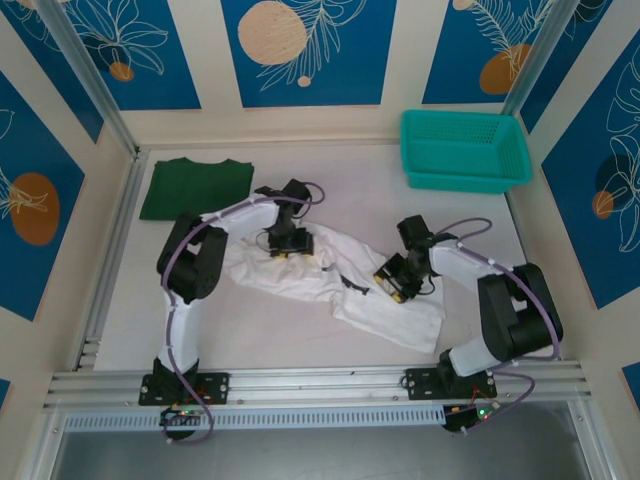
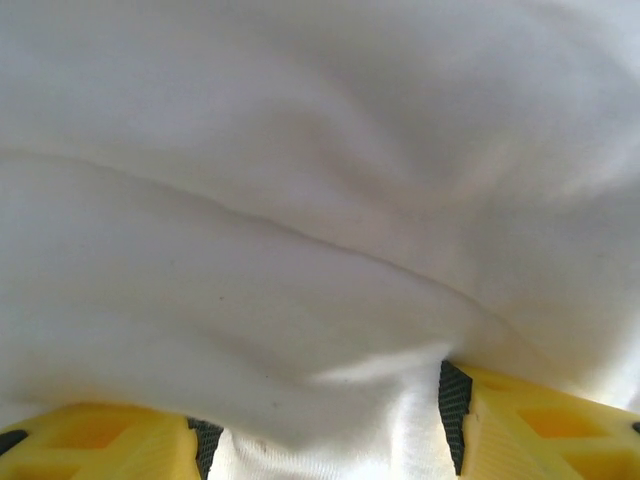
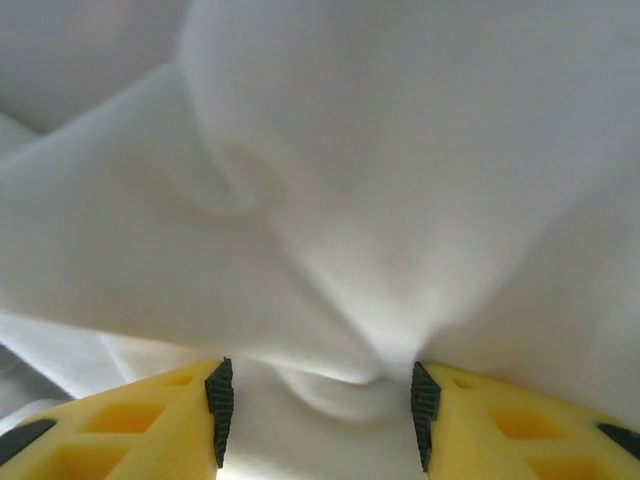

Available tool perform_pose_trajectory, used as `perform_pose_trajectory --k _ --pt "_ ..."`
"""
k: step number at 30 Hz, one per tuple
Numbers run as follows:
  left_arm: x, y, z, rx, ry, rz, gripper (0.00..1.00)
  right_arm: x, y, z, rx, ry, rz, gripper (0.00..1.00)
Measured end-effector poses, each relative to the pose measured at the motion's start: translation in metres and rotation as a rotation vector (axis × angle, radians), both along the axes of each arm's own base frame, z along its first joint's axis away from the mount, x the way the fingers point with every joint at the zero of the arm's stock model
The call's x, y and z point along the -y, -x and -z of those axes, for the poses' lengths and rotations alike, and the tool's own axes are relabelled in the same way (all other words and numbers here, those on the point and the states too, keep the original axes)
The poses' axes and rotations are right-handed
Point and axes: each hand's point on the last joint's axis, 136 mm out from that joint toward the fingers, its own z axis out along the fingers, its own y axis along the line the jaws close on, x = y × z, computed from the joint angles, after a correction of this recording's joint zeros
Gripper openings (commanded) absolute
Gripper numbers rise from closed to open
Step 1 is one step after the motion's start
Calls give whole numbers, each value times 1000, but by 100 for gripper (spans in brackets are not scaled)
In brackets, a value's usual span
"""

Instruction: Fold and stack the t-shirts

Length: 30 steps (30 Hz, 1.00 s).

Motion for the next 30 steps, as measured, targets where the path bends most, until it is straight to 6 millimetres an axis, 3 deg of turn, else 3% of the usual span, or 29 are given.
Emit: perform_pose_trajectory --k 6,10,15,19,22,24,28,30 --pt "71 -29 -5 71 75 95 64 38 13 -16 17 30 129 57" --pt "88 -39 -12 99 96 119 74 50 10 -30 37 77 71 58" --pt "65 -37 -15 99 37 60 75 35 -3 -58 162 82 -131 58" --pt "26 -39 -27 91 11 -71 68 5 11 -64 210 55 -320 58" --pt "8 -50 -30 97 3 -172 64 -13 29 -53 191 20 -408 58" --pt "0 -55 -25 93 -9 -222 62 -15 39 -41 143 17 -425 57" --pt "-3 -59 2 68 -73 -261 62 -14 45 -14 26 33 -404 55" --pt "1 -69 -3 87 -70 -269 61 -15 45 -2 -23 40 -397 54"
